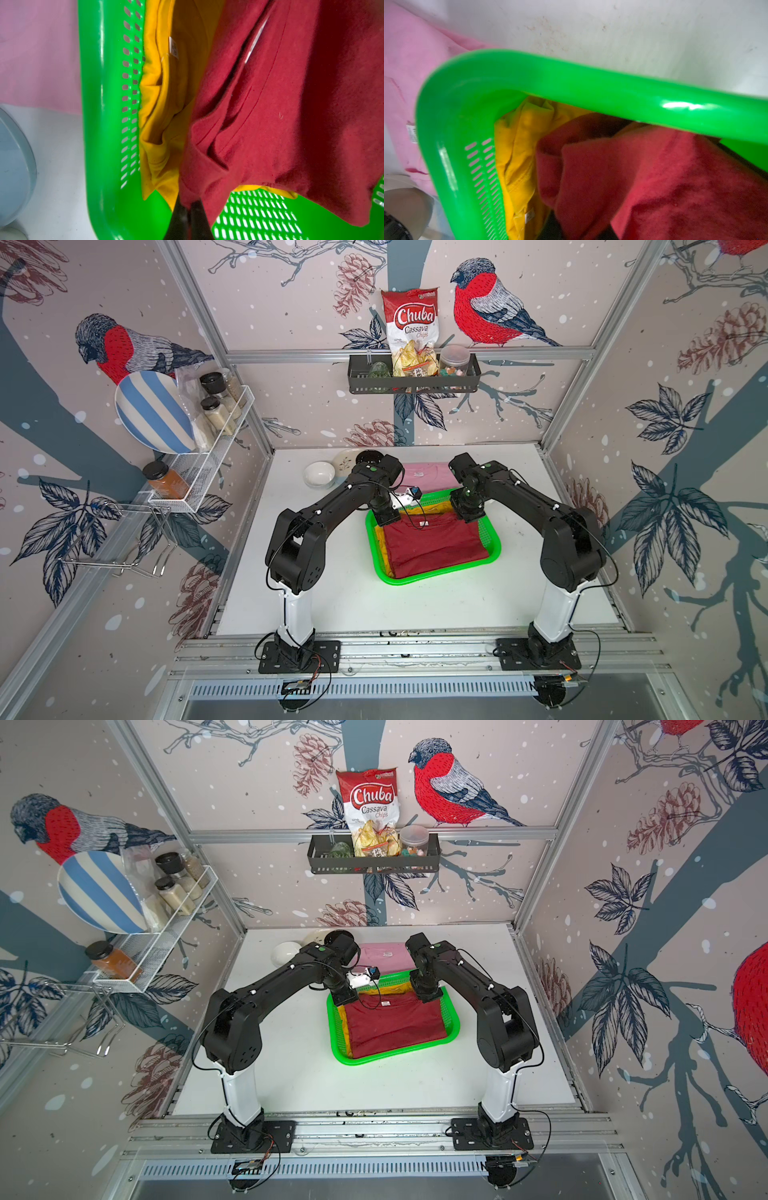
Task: Put the folded t-shirts into the basket
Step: Place the T-shirt in the bin, then move the bin to the center of the board.
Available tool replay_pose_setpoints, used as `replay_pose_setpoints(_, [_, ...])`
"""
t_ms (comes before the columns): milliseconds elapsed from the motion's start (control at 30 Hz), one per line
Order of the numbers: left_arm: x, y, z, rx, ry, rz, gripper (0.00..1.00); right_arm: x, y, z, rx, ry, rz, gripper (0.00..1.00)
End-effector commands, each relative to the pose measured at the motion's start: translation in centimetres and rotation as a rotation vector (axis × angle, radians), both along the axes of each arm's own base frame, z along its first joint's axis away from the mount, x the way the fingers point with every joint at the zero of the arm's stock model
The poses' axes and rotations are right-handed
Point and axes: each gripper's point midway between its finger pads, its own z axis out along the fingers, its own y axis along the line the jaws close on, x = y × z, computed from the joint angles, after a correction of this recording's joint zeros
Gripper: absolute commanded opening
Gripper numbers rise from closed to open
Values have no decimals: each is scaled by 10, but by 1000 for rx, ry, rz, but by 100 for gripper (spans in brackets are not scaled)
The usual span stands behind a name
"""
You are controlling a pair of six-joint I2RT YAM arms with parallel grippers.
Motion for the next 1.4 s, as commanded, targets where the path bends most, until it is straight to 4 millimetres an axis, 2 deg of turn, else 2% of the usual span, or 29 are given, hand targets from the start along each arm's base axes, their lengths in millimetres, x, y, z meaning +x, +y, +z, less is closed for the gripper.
replay_pose_setpoints(0, [10,2,5,9,-46,0,15,15,0,9,-2,-58,21,44])
replay_pose_setpoints(33, [11,2,6,7,-49,3,22,18,1,13,-1,-72,26,55])
replay_pose_setpoints(133, [14,4,14,-4,-64,18,37,25,1,26,-2,-117,47,72])
replay_pose_setpoints(200, [16,6,25,-17,-87,29,53,27,2,35,6,-146,70,77])
replay_pose_setpoints(233, [15,7,32,-25,-99,34,58,28,2,42,8,-167,87,79])
replay_pose_setpoints(333, [13,11,55,-50,-139,40,63,31,-1,64,-10,-250,188,87])
replay_pose_setpoints(400, [10,16,68,-63,-163,52,67,31,-10,80,-65,-306,290,98])
replay_pose_setpoints(500, [10,28,82,-91,-197,107,82,29,-24,106,-212,-391,521,100])
replay_pose_setpoints(600, [15,44,83,-119,-232,203,93,14,-21,121,-316,-465,808,100])
replay_pose_setpoints(667, [18,52,77,-136,-246,262,98,2,-35,119,-408,-452,897,100])
replay_pose_setpoints(767, [23,61,70,-165,-270,345,98,-7,-65,103,-520,-374,947,99])
replay_pose_setpoints(900, [33,70,66,-218,-284,466,98,-13,-74,63,-373,-248,1009,100])
replay_pose_setpoints(1033, [38,74,59,-217,-285,509,98,-10,-85,24,-355,-117,1058,100])
replay_pose_setpoints(1100, [39,75,57,-221,-285,521,98,-7,-83,12,-348,-80,1095,86])
replay_pose_setpoints(1200, [39,79,56,-230,-286,536,98,-6,-74,-5,-310,-51,1182,53])
replay_pose_setpoints(1300, [39,85,59,-241,-287,548,98,-11,-66,-10,-411,4,1308,48])
replay_pose_setpoints(1367, [39,92,61,-248,-294,559,98,-18,-54,-13,-498,39,1414,41])
